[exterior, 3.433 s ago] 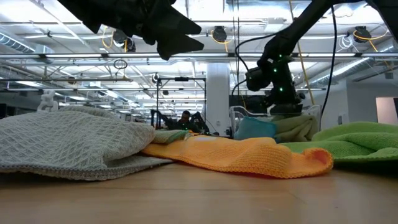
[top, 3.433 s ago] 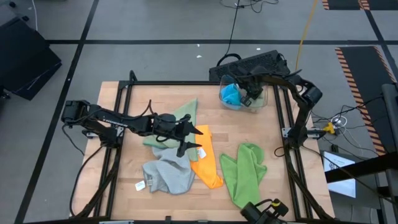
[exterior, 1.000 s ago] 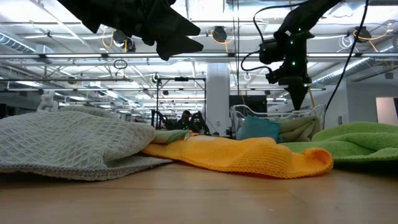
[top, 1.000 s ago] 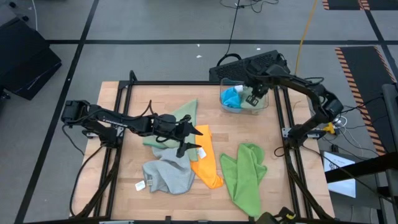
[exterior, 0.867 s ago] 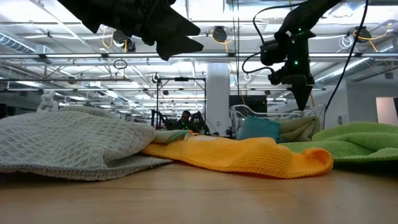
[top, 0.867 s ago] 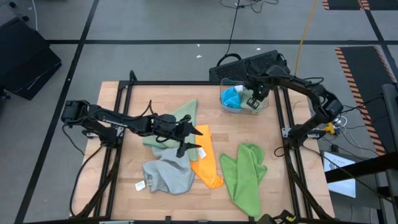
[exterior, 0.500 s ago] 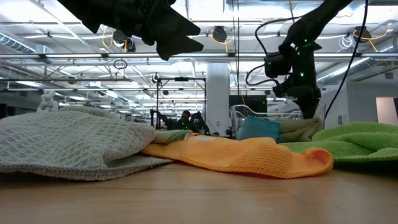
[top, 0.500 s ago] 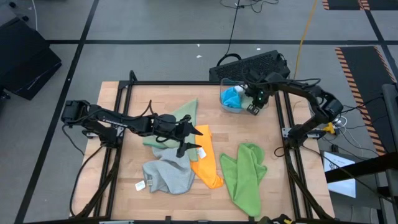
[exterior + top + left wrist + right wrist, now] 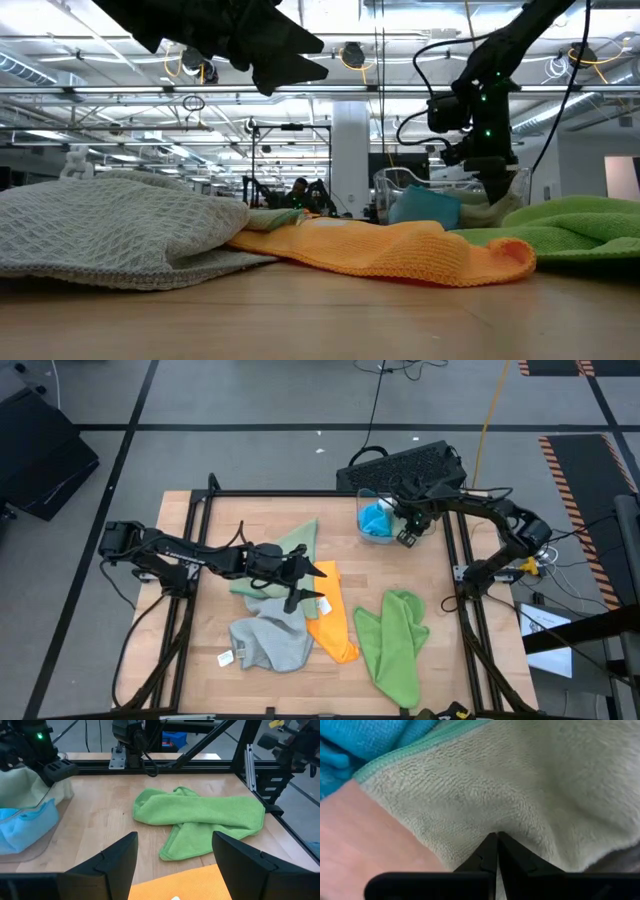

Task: Fold microfiber towels
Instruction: Put the right light green microfiber towel into the transparent bin, then fold the light green microfiber towel

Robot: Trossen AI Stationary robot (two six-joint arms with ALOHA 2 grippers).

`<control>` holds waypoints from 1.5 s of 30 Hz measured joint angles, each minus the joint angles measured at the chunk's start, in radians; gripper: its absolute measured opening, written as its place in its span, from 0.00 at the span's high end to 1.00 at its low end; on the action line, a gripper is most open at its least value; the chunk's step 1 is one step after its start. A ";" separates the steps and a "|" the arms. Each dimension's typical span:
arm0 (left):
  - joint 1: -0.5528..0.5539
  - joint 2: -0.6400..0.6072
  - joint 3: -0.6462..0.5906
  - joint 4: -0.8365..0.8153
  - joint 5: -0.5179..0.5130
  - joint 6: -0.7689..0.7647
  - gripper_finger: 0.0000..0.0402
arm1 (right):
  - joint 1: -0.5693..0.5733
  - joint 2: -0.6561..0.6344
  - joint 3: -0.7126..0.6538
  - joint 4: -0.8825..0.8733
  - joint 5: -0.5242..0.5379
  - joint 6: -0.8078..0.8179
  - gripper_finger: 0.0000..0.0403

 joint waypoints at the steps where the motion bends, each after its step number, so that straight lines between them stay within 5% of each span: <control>1: 0.000 0.000 0.000 0.000 0.000 0.000 0.36 | 0.000 -0.006 0.007 -0.004 0.004 -0.003 0.98; 11: -0.004 0.000 0.000 -0.003 -0.043 -0.016 0.36 | 0.005 -0.084 0.042 -0.002 0.094 0.066 0.98; 26: -0.054 0.000 0.000 -0.003 -0.096 -0.017 0.36 | 0.006 0.085 0.044 0.050 0.102 0.056 0.98; 32: -0.065 0.000 0.000 -0.007 -0.104 -0.019 0.36 | 0.030 -0.007 0.041 0.023 0.114 0.067 0.98; 38: -0.082 0.000 0.000 -0.067 -0.125 -0.053 0.36 | 0.153 -0.193 0.041 -0.063 0.112 0.208 0.98; 45: -0.184 0.000 0.000 -0.140 -0.277 -0.110 0.36 | 0.481 -0.375 0.040 -0.053 0.113 0.413 0.98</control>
